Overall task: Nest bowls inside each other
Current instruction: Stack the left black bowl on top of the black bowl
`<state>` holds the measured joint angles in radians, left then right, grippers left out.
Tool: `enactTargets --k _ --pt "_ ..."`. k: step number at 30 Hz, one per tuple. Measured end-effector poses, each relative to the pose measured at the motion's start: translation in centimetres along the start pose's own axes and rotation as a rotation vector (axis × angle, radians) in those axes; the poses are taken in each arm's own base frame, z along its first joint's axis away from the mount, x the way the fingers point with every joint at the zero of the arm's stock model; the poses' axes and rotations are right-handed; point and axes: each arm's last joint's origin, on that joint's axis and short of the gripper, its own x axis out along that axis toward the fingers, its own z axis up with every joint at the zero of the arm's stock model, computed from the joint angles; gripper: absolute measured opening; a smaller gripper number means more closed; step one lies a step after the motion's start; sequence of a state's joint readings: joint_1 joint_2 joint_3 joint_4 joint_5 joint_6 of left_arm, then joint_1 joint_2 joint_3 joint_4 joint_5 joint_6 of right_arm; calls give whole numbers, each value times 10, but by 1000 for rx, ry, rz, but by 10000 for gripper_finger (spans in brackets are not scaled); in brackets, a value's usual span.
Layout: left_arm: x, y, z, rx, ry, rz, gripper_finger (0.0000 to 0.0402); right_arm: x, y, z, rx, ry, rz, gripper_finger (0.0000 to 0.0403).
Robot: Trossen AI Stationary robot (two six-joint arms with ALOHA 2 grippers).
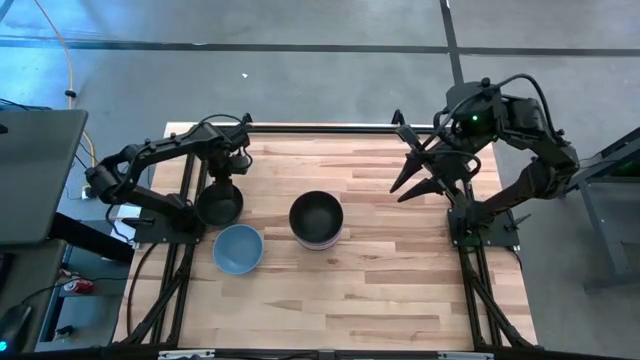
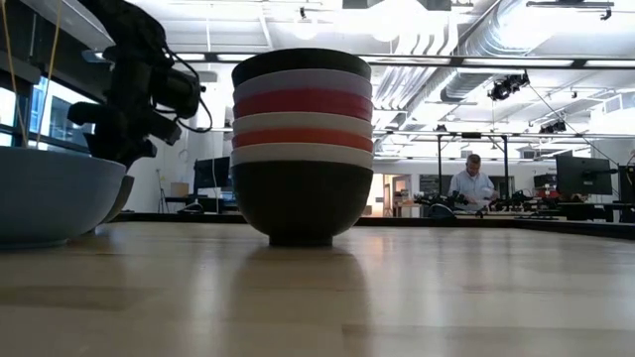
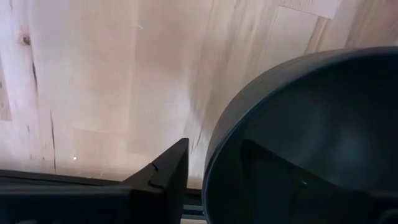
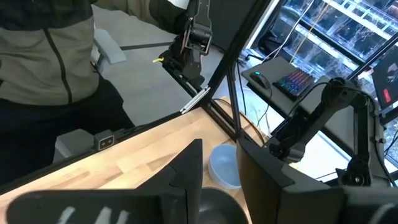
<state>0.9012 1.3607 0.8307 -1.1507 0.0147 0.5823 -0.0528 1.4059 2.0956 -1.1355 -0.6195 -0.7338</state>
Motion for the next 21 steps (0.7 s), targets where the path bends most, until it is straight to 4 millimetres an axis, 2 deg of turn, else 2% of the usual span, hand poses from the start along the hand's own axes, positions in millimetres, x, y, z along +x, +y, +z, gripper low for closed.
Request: enactTargets --k 9,16,21 --pt "0 4 -4 -15 0 -10 10 0 0 -1 -1 10 0 91" --pt "-9 7 -1 -39 -36 -8 4 3 -1 -3 10 22 11 91" --pt "-25 10 6 -84 -110 -24 3 8 -2 -6 27 39 27 91"
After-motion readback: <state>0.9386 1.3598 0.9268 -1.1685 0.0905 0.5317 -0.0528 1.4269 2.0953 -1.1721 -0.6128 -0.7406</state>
